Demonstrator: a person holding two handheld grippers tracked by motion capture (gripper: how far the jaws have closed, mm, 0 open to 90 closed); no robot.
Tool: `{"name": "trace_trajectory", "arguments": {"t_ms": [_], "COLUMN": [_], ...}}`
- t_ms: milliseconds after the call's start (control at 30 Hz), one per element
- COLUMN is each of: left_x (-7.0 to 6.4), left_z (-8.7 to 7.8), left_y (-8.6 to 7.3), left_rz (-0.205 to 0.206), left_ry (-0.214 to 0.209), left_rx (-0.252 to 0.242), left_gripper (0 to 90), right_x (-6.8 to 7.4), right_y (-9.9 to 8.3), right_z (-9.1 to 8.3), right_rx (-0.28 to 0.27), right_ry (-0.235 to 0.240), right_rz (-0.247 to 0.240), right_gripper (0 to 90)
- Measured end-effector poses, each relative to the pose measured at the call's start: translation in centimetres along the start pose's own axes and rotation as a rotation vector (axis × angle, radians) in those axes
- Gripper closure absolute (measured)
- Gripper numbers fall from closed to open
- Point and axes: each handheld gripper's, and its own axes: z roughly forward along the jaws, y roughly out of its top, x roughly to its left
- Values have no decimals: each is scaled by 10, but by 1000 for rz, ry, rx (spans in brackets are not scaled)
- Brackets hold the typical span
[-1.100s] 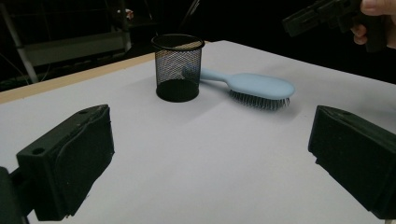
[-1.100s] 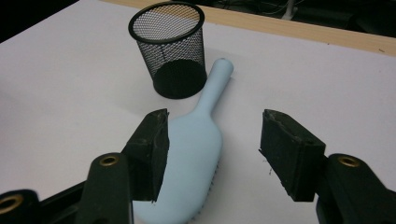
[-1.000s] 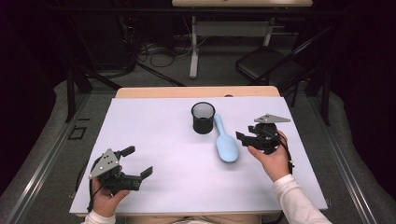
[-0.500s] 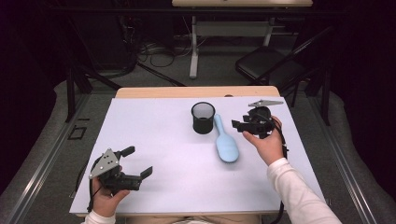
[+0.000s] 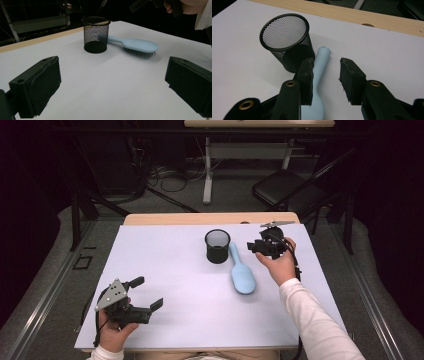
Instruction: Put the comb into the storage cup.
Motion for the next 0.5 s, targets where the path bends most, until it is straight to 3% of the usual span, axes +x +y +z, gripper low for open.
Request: {"name": "trace_trajectory", "arguments": {"t_ms": [267,500], "left_x": [1,2], "left_z": [0,0], "left_y": [0,-1], "left_rz": [0,-5], "left_ry": [4,10], "left_rx": [3,5], "left_gripper": [3,3], "right_x": [1,0], "right_y": [2,0], "right_z": [21,35], "right_rx": [24,43], "right_ry": [-27,-46], "right_rz": [-16,-22], "right_gripper": [684,779]}}
